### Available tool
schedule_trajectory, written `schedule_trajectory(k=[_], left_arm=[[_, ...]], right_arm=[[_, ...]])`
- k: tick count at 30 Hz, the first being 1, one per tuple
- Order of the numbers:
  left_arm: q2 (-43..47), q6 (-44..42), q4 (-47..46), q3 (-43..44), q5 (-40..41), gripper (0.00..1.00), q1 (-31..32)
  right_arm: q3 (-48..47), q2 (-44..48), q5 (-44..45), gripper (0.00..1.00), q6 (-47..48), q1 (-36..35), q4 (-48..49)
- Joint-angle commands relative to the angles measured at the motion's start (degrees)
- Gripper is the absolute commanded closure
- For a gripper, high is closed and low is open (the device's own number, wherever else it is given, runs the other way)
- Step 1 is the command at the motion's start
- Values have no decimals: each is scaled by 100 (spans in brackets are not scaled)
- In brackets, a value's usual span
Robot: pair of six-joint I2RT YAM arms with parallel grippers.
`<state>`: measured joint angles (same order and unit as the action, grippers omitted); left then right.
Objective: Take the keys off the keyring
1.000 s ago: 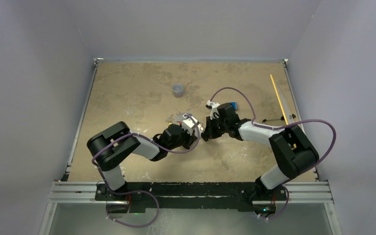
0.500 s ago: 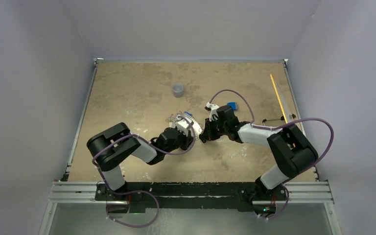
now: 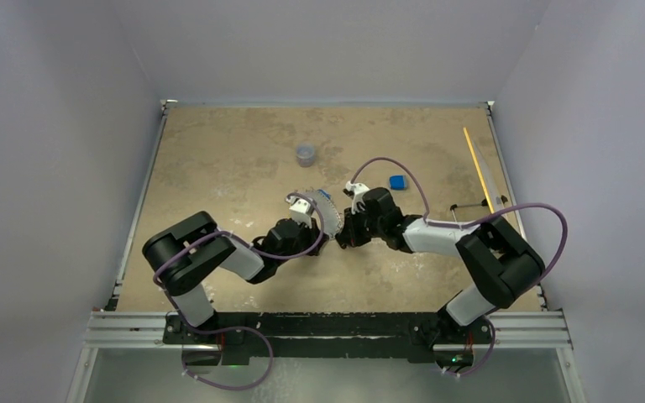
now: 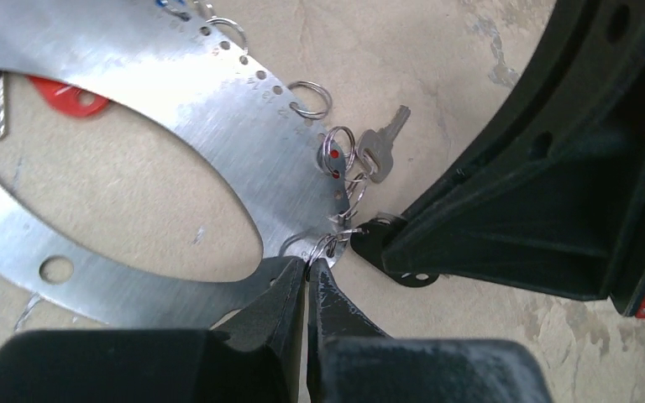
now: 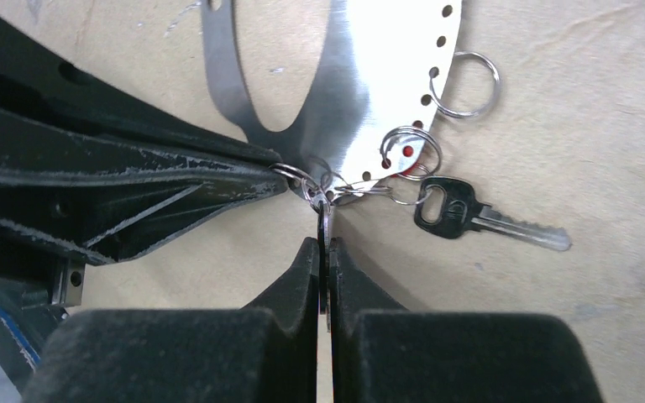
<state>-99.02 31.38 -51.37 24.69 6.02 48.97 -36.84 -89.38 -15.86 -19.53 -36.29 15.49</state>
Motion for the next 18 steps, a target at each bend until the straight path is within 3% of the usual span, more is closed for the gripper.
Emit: schedule_trajectory(k=[1, 10, 18], left_arm=[[252, 437, 121, -307, 485, 100, -276], [388, 909, 201, -444, 542, 100, -452], [720, 276, -662, -956, -7, 100, -459]], right_arm=[[114, -65, 240, 100, -41, -280, -380], [-1, 90, 340, 100, -73, -787, -551], [-314, 297, 579, 100, 156, -811, -1051]])
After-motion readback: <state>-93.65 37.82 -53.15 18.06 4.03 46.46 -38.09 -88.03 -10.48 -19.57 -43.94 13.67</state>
